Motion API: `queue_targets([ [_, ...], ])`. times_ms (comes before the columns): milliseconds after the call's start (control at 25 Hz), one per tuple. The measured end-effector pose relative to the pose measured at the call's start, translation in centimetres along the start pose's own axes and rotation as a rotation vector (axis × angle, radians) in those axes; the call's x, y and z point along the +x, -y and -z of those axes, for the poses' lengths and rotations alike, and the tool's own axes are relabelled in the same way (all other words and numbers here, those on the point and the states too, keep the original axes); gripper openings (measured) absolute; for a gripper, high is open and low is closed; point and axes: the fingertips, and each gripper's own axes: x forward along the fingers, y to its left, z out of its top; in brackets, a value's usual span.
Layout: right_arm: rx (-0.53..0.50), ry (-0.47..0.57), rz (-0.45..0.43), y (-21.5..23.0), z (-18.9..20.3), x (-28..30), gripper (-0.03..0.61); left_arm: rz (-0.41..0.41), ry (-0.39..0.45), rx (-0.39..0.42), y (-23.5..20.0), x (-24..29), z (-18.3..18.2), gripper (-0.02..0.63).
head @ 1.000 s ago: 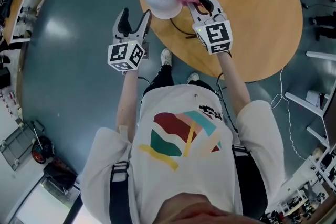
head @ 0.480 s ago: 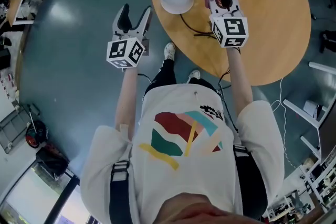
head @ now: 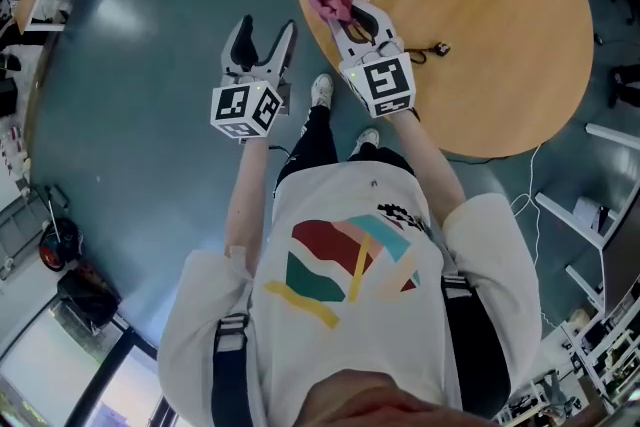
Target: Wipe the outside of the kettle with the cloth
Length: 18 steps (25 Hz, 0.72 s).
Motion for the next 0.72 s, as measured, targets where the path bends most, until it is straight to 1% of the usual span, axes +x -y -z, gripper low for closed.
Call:
queue_targets([
  [80, -0.007, -0.010, -0.002, -1.2, 0.6, 2.2, 0.044, -0.008, -0.009, 0.006, -0.5, -0.9, 0.3, 0.382],
  [280, 0.013, -0.055, 0.118, -0.7, 2.2, 5.9, 0.044, -0.033, -0.037, 0.001, -2.9, -2.1, 0.9, 0.382],
  [400, 0.038, -0.078, 0.142, -0.6, 3.2, 7.4, 0.044, -0.044, -0.046, 0.001, -4.6, -1.9, 1.0, 0.382],
  [560, 0.051, -0.098, 0.165, -0.4, 4.3, 8.2, 0.044, -0.041, -0.055, 0.015, -5.7, -1.5, 0.8, 0.382],
  [720, 0.066, -0.103, 0.188, -0.2, 4.5, 7.4, 0.044, -0.029, -0.069, 0.018, -5.7, -1.4, 0.9, 0.382],
])
